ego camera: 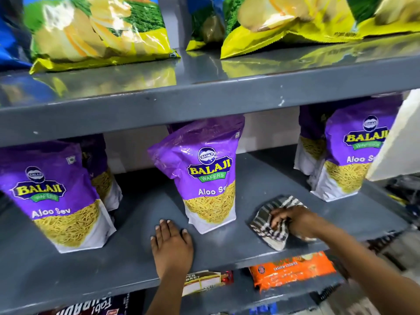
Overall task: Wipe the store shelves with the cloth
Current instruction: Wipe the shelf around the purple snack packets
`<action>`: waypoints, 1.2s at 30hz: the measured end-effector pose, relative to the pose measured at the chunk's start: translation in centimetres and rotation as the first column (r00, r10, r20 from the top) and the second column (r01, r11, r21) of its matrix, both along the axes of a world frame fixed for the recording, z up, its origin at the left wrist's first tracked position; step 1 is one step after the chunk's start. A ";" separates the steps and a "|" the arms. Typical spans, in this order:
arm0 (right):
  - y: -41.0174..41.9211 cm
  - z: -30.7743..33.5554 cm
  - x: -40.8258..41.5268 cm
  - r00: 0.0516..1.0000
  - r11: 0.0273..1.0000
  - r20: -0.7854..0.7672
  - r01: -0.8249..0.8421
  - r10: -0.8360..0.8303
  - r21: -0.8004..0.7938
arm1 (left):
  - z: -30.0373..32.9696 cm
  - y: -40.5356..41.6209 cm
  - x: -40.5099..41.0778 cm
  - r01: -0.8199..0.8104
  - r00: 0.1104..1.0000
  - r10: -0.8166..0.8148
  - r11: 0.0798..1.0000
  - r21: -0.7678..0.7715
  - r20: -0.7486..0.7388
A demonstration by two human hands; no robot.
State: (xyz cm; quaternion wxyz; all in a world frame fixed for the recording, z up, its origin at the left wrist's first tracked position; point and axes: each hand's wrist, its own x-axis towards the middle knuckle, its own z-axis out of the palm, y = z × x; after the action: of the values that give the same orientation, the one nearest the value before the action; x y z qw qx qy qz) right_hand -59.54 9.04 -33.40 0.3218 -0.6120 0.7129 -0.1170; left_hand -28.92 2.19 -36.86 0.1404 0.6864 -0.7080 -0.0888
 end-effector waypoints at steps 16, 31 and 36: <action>-4.8 -0.3 -0.3 0.979 0.990 -0.147 0.130 -0.138 -0.064 | -0.8 -0.6 0.2 -0.002 0.999 0.002 1.000 -0.011 -0.043; 4.2 5.8 6.5 0.861 0.836 -0.039 0.479 -0.506 -0.266 | -0.1 -0.4 0.1 0.016 0.999 -0.013 0.998 0.054 -0.046; 2.9 -1.4 15.0 0.844 0.917 -0.391 0.257 -0.367 -0.305 | -0.3 -0.5 0.1 0.012 1.000 -0.010 0.998 0.056 -0.029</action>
State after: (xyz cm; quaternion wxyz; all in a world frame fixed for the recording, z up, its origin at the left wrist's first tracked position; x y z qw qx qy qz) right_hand -44.53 11.94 -34.82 0.0519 -0.5317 0.8379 -0.1122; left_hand -28.78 1.72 -37.12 0.1305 0.6848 -0.7070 -0.1193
